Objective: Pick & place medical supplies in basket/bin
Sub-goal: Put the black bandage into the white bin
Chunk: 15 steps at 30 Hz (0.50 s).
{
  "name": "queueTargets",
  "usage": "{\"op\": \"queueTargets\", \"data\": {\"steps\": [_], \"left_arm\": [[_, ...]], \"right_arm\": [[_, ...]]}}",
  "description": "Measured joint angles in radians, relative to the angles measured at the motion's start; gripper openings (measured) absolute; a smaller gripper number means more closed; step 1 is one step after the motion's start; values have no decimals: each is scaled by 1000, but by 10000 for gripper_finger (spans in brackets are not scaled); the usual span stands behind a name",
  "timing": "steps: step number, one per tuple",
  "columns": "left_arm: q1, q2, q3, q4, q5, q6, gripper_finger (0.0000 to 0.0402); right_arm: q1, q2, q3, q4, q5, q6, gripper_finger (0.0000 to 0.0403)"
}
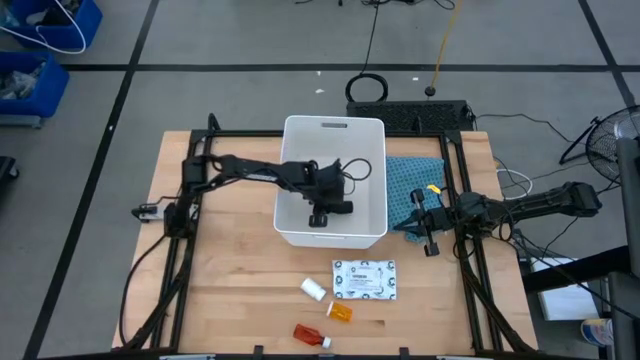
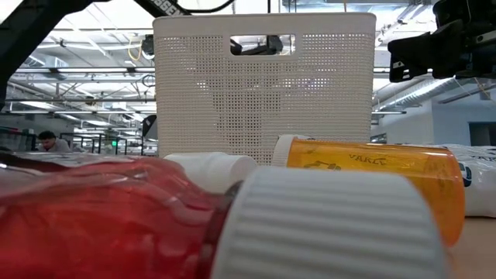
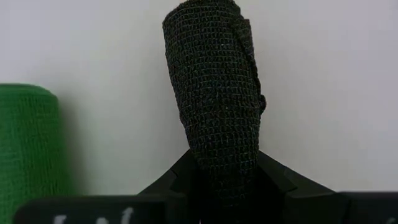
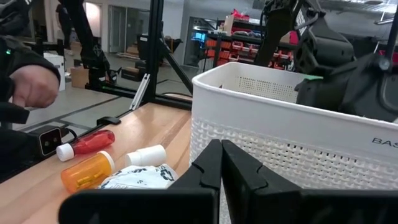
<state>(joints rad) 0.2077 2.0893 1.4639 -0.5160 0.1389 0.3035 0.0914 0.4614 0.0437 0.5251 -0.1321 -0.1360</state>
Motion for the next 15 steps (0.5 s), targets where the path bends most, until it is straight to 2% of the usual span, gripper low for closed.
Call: {"op": "queueTargets", "data": {"steps": [11, 15], "left_arm": [[-1, -8, 0, -14, -11, 33, 99], [-10, -8, 0, -8, -10, 37, 127]], "right_arm": [[0, 0, 0, -2, 0, -6, 0], [0, 0, 0, -7, 0, -4, 0]]}}
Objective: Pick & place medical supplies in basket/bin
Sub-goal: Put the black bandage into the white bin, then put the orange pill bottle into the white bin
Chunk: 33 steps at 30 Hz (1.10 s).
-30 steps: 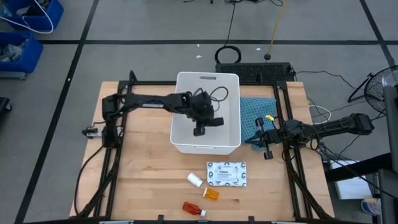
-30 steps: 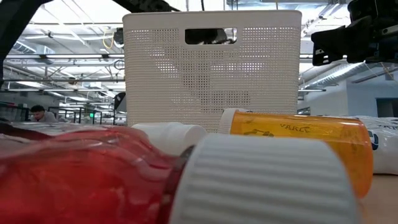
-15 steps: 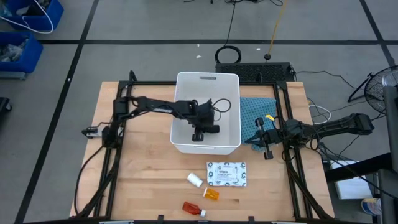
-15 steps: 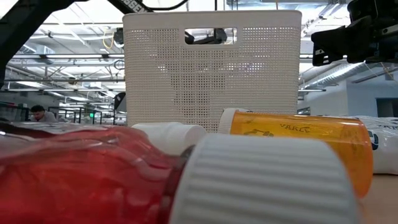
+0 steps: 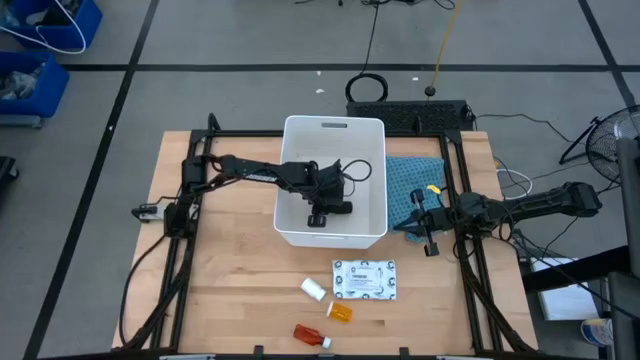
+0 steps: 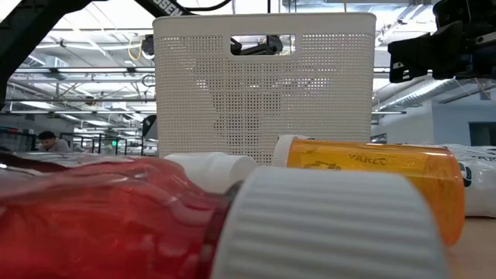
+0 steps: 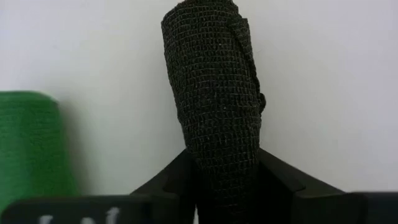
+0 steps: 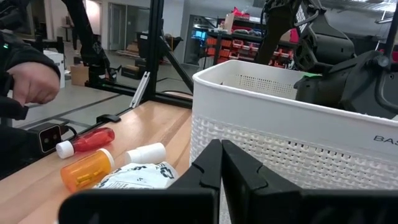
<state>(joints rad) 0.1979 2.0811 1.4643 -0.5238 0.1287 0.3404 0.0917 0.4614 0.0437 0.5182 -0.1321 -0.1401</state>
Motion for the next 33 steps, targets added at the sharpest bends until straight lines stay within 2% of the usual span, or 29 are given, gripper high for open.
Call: {"op": "queueTargets", "data": {"steps": [9, 13, 17, 20, 23, 26, 30, 33], "left_arm": [[-11, -4, 0, 9, 1, -9, 265], [-11, -49, 0, -1, -38, -5, 320], [-15, -143, 0, -10, -52, 2, 355], [-29, -241, 0, -25, -54, 3, 363], [-56, -350, 0, -76, -70, 5, 353], [-113, -464, 0, -152, -154, 34, 312], [-195, -592, 0, -247, -258, 43, 215], [-232, -674, -15, -279, -272, 20, 125]], "right_arm": [[0, 0, 0, 0, 0, 1, 0], [0, 0, 0, 0, 0, 1, 0], [0, 0, 0, -2, 0, 1, 0], [0, 0, 0, -14, 0, 1, 0], [0, 0, 0, -22, 0, 2, 0], [0, 2, 0, -21, 0, 3, 0], [0, 2, 0, -14, 0, 17, 0], [0, 2, 0, -14, 0, 24, 0]]}}
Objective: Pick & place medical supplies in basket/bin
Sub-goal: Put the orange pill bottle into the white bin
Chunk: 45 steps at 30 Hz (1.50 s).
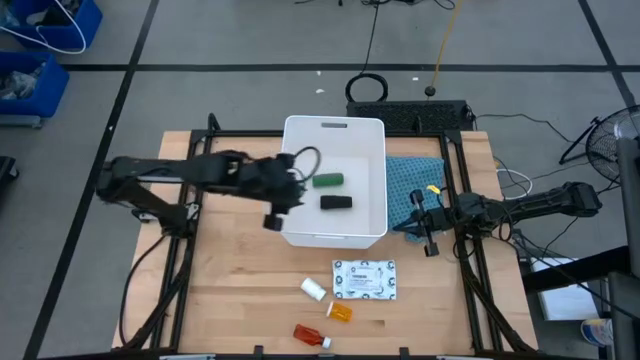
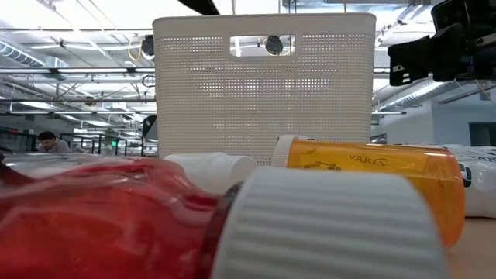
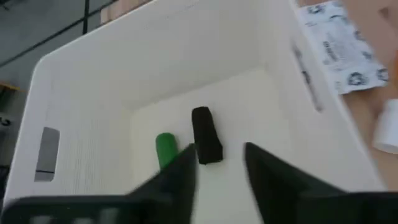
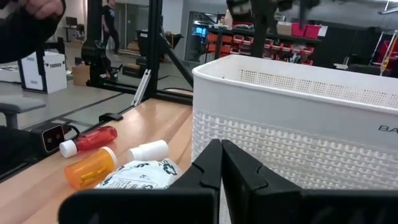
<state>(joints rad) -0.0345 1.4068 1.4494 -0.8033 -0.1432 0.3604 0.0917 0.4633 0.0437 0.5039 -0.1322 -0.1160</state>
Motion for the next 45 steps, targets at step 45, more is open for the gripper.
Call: {"op": "queueTargets", "data": {"steps": [45], "left_arm": [[78, -792, -1428, 1453, 143, -268, 34]], "right_arm": [[1, 0, 0, 3, 0, -27, 0]]}}
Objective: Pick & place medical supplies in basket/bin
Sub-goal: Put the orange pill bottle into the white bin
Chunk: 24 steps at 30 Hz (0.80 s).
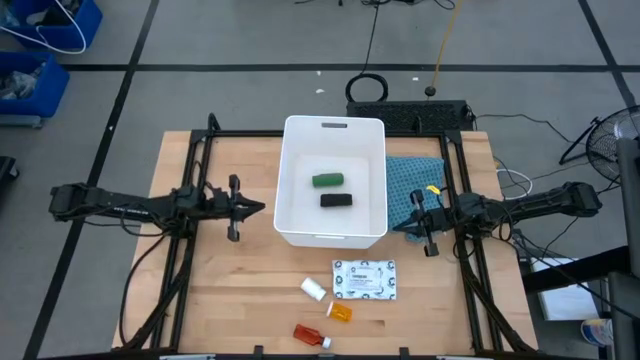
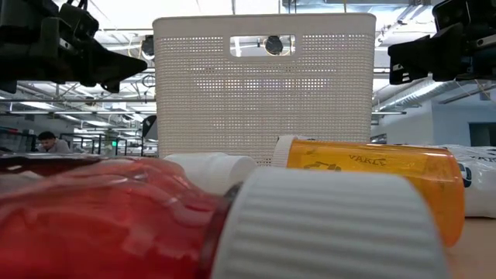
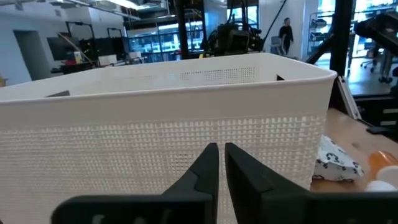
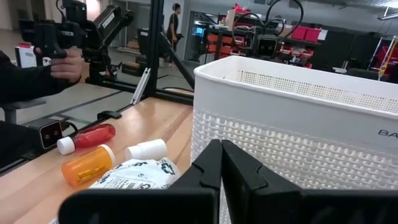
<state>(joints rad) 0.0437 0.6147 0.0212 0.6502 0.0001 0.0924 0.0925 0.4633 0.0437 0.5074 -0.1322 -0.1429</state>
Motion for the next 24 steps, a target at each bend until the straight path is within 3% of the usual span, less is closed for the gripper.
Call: {"op": "queueTargets", "data": {"steps": [15, 22, 24], "left_arm": [[0, 0, 0, 9, -11, 15, 42], [0, 0, 0, 5, -11, 12, 42], [0, 0, 0, 5, -11, 11, 42]], "right_arm": [[6, 0, 36, 112, 78, 18, 0], [164, 94, 348, -154, 90, -72, 0], [249, 161, 442, -217, 151, -97, 0]]}}
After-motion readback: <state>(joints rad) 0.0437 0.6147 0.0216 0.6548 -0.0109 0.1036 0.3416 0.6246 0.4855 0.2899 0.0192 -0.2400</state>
